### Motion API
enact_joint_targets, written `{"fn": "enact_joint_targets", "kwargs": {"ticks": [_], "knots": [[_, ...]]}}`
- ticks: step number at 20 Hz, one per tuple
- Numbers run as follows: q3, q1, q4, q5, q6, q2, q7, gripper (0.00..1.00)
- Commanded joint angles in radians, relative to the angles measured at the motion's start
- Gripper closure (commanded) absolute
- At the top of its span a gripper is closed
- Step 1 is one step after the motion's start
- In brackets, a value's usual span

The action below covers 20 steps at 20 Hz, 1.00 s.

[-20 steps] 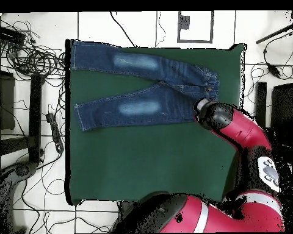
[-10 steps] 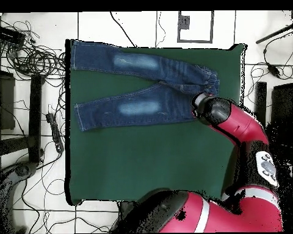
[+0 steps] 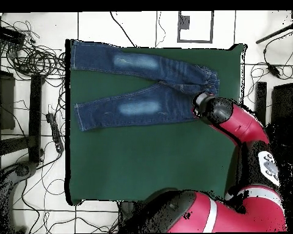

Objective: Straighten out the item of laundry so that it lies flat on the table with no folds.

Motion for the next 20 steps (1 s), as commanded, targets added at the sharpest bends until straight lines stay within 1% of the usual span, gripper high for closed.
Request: {"fn": "enact_joint_targets", "kwargs": {"ticks": [1,4,7,8,12,14,15,16,18,20], "knots": [[0.132,0.020,-0.023,0.003,0.036,0.072,-0.082,0.00],[0.128,0.024,-0.028,0.016,0.086,0.068,-0.062,0.00],[0.163,0.001,-0.010,0.024,0.112,0.057,-0.090,0.00],[0.169,-0.004,-0.010,0.022,0.120,0.057,-0.097,1.00],[0.162,0.001,-0.030,0.014,0.171,0.063,-0.104,1.00],[0.136,0.016,-0.045,0.003,0.181,0.067,-0.090,1.00],[0.133,0.019,-0.044,0.011,0.183,0.065,-0.072,1.00],[0.135,0.019,-0.031,0.018,0.170,0.061,-0.060,1.00],[0.121,0.029,-0.019,0.019,0.186,0.051,-0.041,1.00],[0.108,0.037,0.024,0.019,0.187,0.030,-0.025,1.00]]}}
